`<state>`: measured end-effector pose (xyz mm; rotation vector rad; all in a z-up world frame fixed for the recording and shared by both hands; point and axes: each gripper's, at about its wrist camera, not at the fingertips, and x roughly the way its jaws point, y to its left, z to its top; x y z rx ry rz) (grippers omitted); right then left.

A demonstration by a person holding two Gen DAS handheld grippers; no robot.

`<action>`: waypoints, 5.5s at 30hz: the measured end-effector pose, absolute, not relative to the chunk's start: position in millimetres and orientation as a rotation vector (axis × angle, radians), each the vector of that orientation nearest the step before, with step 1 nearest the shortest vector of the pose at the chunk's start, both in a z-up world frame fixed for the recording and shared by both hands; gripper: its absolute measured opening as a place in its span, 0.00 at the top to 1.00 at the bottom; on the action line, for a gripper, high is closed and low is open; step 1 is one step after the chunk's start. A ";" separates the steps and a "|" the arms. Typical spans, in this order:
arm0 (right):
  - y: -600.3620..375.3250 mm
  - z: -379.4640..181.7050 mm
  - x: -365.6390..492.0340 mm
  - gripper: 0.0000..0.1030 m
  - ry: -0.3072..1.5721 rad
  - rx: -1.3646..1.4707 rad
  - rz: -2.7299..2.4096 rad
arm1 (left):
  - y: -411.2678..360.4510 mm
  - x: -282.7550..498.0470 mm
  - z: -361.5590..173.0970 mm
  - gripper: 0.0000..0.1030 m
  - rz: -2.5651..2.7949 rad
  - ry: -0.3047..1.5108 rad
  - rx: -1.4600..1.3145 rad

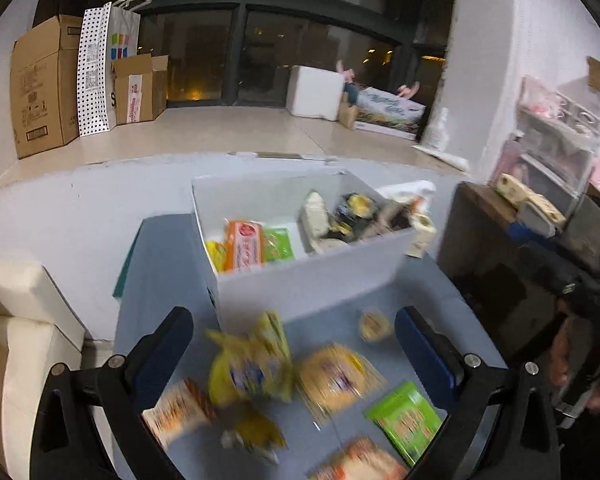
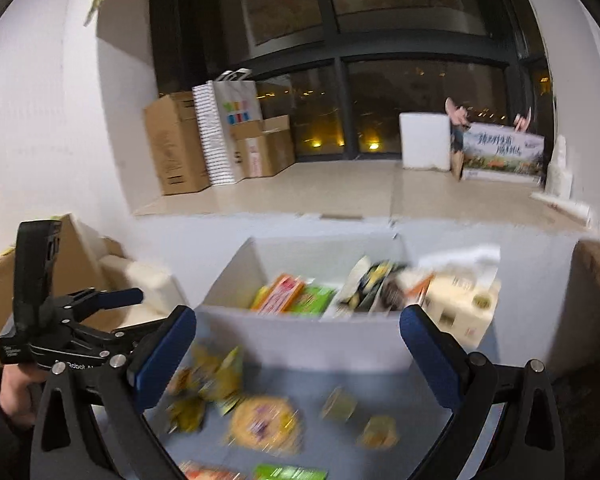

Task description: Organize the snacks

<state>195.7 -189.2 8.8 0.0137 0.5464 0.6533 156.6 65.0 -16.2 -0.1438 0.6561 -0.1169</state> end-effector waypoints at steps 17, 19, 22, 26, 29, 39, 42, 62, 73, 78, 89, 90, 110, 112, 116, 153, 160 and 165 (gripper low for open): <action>-243.5 -107.7 152.3 0.00 0.758 0.054 0.454 | 27.8 56.9 -53.6 0.00 -0.125 0.643 -0.169; -242.7 -111.6 161.0 0.00 0.767 0.059 0.443 | 30.0 56.3 -55.7 0.00 -0.125 0.646 -0.180; -238.9 -114.9 175.7 0.00 0.760 0.052 0.449 | 32.9 54.9 -58.0 0.00 -0.121 0.644 -0.193; -229.8 -120.4 200.5 0.00 0.772 0.030 0.441 | 33.9 51.3 -60.2 0.00 -0.116 0.644 -0.192; -222.6 -126.4 221.6 0.00 0.794 0.013 0.427 | 37.2 50.2 -62.4 0.00 -0.110 0.650 -0.199; -212.8 -154.6 260.5 0.00 0.898 -0.052 0.379 | 49.2 49.3 -70.5 0.00 -0.080 0.663 -0.228; -210.4 -157.1 261.0 0.00 0.904 -0.071 0.370 | 51.5 48.9 -72.8 0.00 -0.072 0.669 -0.233; -228.3 -122.8 209.1 0.50 0.847 -0.033 0.436 | 63.6 71.6 -88.7 0.00 -0.072 0.702 -0.218; -228.3 -89.8 131.2 0.50 0.744 0.000 0.531 | 81.8 188.8 -129.3 0.00 -0.078 0.857 -0.224; -229.5 -90.1 129.7 0.50 0.743 0.004 0.539 | 86.7 231.5 -158.5 0.02 -0.039 0.955 -0.259; -228.8 -94.4 129.8 0.50 0.748 0.018 0.557 | 76.0 197.3 -119.4 0.48 -0.120 0.819 -0.197; -227.8 -93.9 129.6 0.50 0.744 0.018 0.558 | 73.8 190.5 -111.0 0.48 -0.128 0.792 -0.194; -144.0 21.3 278.4 0.50 0.589 0.012 0.601 | 87.1 274.9 9.5 0.48 -0.135 0.583 -0.151; -134.8 28.6 306.2 0.50 0.594 -0.005 0.569 | 91.9 295.6 4.5 0.48 -0.122 0.609 -0.155; -119.4 31.5 351.0 0.50 0.624 -0.040 0.516 | 95.8 324.2 -11.4 0.48 -0.098 0.662 -0.144; -187.5 -6.0 201.4 0.00 0.567 0.075 0.650 | 94.9 164.5 -26.9 0.00 -0.126 0.631 -0.221; -225.8 -51.0 151.9 0.00 0.614 0.188 0.640 | 80.4 94.5 -40.8 0.00 -0.118 0.565 -0.210; -244.6 -78.2 127.6 0.00 0.648 0.243 0.594 | 68.9 66.8 -59.8 0.00 -0.119 0.590 -0.206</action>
